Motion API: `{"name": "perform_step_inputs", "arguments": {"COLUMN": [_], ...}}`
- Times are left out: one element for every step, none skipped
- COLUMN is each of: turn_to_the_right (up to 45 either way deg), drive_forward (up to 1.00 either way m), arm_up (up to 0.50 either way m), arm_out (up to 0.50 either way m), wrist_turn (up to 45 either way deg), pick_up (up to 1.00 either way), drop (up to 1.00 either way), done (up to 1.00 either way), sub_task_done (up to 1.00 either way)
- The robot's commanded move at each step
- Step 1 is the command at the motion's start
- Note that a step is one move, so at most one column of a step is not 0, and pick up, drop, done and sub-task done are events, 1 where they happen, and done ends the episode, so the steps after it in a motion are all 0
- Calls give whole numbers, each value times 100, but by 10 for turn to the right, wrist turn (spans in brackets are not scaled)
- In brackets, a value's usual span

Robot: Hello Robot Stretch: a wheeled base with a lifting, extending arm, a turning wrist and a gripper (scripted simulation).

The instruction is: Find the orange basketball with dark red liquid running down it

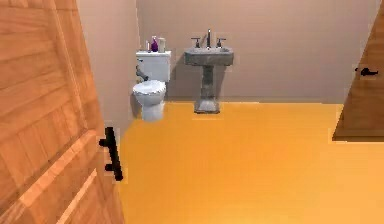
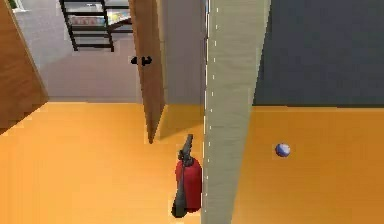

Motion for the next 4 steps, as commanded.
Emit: {"name": "perform_step_inputs", "arguments": {"turn_to_the_right": [450,90,0,30], "drive_forward": [0,0,70,0], "arm_up": [0,0,0,0], "arm_out": [0,0,0,0], "wrist_turn": [0,0,0,0], "pick_up": [0,0,0,0], "drop": [0,0,0,0], "done": [0,0,0,0], "sub_task_done": [0,0,0,0]}}
